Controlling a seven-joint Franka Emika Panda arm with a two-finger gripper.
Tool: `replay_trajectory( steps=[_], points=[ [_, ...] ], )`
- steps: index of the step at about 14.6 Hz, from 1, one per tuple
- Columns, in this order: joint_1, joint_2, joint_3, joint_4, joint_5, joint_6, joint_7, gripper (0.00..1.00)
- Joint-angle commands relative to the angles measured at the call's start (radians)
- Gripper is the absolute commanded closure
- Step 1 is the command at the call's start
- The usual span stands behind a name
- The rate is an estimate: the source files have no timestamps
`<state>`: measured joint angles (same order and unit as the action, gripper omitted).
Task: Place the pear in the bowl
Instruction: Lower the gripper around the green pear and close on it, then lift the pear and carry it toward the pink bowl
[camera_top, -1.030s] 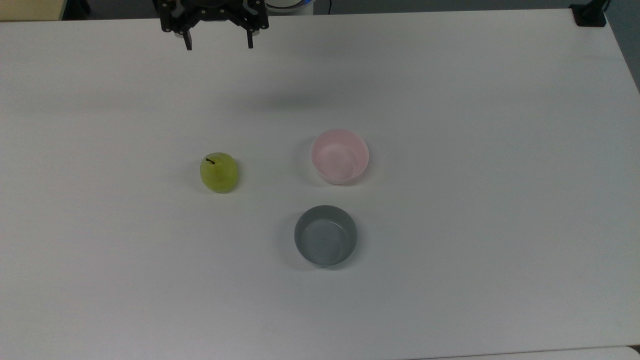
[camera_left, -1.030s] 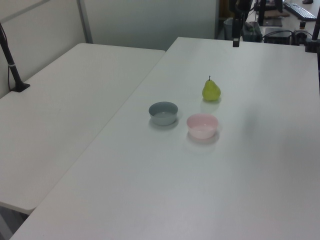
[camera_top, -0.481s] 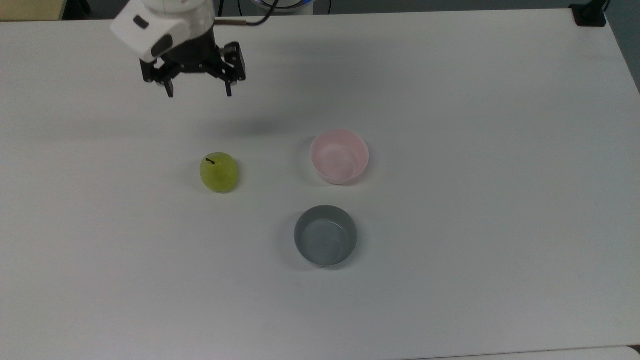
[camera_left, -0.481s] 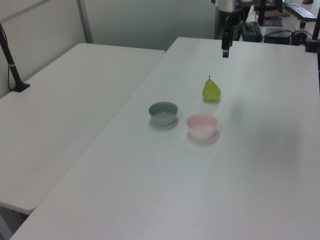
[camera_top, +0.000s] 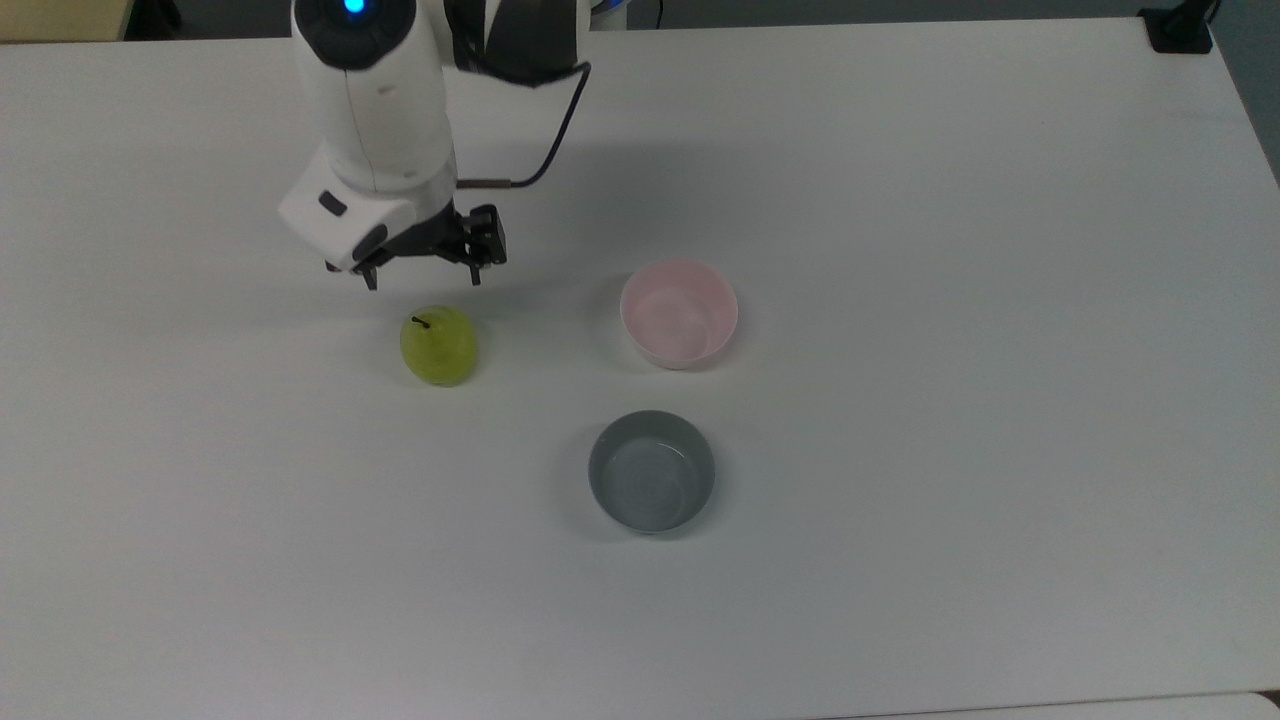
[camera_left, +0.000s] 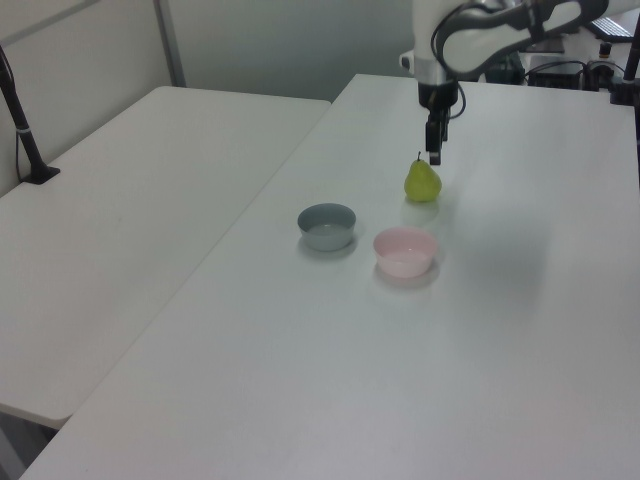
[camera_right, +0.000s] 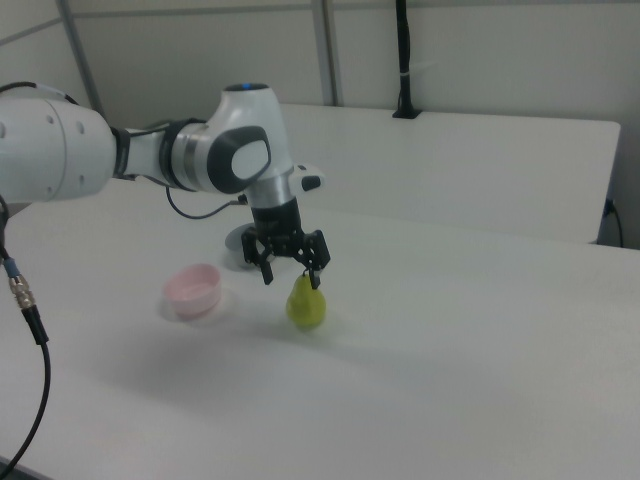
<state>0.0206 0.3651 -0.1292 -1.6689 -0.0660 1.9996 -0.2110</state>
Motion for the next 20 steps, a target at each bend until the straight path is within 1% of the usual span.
replay_trajectory(
  steps=[1, 5, 6, 7, 9, 11, 14, 15, 17, 20],
  points=[
    [0.010, 0.055, -0.003, -0.018, -0.012, 0.099, -0.002, 0.00],
    [0.009, 0.092, -0.003, -0.018, -0.012, 0.163, -0.002, 0.00],
    [0.009, 0.095, -0.003, -0.018, -0.012, 0.171, -0.002, 0.03],
    [0.010, 0.097, -0.003, -0.018, -0.012, 0.174, -0.001, 0.09],
    [0.010, 0.100, -0.003, -0.022, -0.012, 0.174, -0.001, 0.36],
    [0.010, 0.098, -0.003, -0.022, -0.012, 0.173, -0.001, 0.53],
    [0.010, 0.075, -0.003, -0.014, -0.012, 0.145, 0.004, 0.55],
    [0.010, 0.048, -0.003, -0.011, -0.014, 0.108, 0.034, 0.55],
    [0.007, -0.004, -0.003, 0.018, -0.014, 0.029, 0.045, 0.55],
    [-0.001, -0.049, -0.006, 0.122, -0.014, -0.137, 0.047, 0.55]
  ],
)
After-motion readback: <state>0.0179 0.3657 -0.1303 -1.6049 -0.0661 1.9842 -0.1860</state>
